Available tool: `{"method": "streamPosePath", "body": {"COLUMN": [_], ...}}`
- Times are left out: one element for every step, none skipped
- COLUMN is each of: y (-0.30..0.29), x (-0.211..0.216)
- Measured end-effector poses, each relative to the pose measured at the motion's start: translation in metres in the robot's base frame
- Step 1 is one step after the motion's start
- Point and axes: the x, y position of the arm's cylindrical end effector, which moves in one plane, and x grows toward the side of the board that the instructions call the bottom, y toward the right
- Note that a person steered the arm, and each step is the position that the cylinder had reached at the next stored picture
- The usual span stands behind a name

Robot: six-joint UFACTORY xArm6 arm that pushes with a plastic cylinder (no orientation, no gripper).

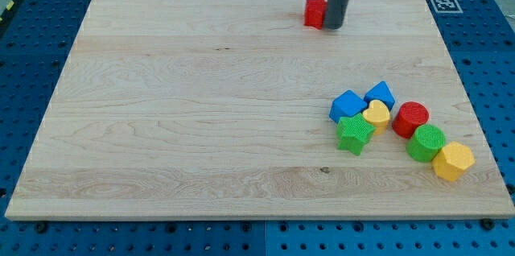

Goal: Push the red star to the top center

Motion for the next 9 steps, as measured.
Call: {"method": "streamPosePath", "body": {"y": [-0.034,-0.049,-0.051,-0.034,0.005,0.008,0.005,-0.024,-0.062], "x": [-0.007,-0.026,-0.036,-0.027,-0.033,-0.052,-0.056,-0.066,-0.066]}}
